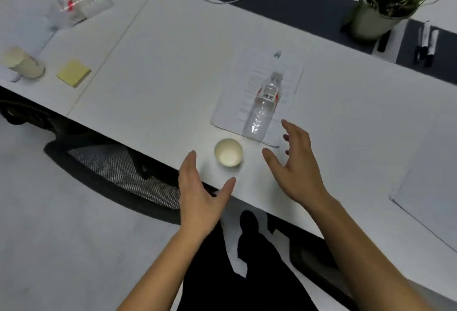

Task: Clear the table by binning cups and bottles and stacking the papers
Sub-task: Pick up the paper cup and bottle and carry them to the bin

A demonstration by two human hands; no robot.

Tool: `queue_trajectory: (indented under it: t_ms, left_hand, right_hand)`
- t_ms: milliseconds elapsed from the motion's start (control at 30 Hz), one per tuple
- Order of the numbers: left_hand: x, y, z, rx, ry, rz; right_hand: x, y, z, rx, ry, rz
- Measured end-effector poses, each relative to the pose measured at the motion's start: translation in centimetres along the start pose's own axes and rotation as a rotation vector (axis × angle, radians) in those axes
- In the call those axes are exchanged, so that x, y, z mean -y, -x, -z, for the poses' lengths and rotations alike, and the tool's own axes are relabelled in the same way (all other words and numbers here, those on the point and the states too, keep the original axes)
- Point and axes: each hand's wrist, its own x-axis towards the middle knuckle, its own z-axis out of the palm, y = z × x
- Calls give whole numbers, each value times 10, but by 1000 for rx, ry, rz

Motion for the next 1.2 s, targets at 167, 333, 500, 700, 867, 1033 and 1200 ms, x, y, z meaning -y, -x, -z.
queue_trajectory:
  t_ms: [167,333,500,700,867,1033,1200]
  left_hand:
    - [33,-64,-30,252,-186,-134]
    - [46,-100,-27,387,-145,-144]
    - [46,-111,4,347,-103,-78]
    - [1,-122,76,130,-47,-200]
    - [-47,-120,108,38,149,-276]
    - [-78,-100,82,218,180,-392]
    - [-126,-43,31,494,171,-560]
  right_hand:
    - [-10,-50,-47,-37,-27,-212]
    - [-16,-98,-92,-92,13,-365]
    - [-3,-112,-110,-118,119,-408]
    - [55,-76,-64,-244,-165,-385]
    - [93,-6,-13,-485,-410,-355]
    - [80,77,8,-661,-419,-419]
    - [54,182,30,-919,-479,-527]
